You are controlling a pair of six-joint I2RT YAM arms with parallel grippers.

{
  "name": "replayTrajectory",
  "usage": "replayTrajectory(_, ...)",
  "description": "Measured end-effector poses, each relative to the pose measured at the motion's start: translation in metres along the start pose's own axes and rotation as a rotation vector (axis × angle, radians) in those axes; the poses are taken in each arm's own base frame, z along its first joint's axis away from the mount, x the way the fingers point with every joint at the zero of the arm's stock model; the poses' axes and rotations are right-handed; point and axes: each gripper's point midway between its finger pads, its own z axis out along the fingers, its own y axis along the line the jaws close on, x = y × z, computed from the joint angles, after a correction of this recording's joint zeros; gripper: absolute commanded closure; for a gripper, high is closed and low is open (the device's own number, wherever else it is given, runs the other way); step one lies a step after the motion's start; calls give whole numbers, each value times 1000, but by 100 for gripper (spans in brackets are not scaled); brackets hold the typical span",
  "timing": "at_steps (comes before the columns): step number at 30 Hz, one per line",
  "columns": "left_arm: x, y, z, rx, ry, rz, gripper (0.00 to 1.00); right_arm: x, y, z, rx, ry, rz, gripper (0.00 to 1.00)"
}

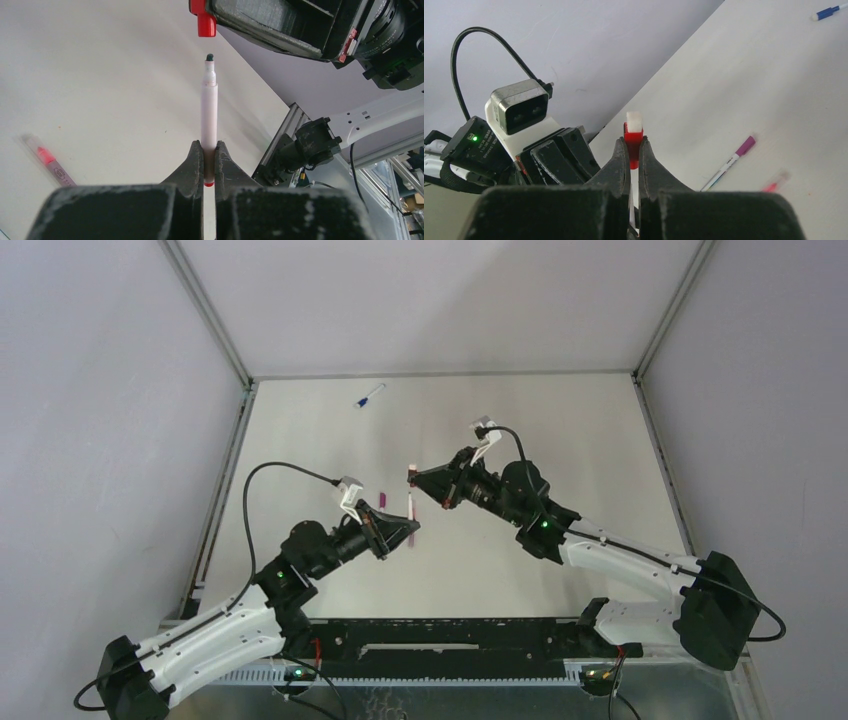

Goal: Insert the pens into the pen caps

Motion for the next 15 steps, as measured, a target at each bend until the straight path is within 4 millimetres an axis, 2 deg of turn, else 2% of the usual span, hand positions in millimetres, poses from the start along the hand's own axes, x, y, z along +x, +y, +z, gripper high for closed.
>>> replayTrajectory(9, 2, 2, -1, -12, 7, -1, 100, 16, 8, 2, -41, 54, 4, 100)
replayTrajectory(15, 3, 3, -4, -19, 11, -1, 100, 19, 10, 2, -51, 67, 4, 100)
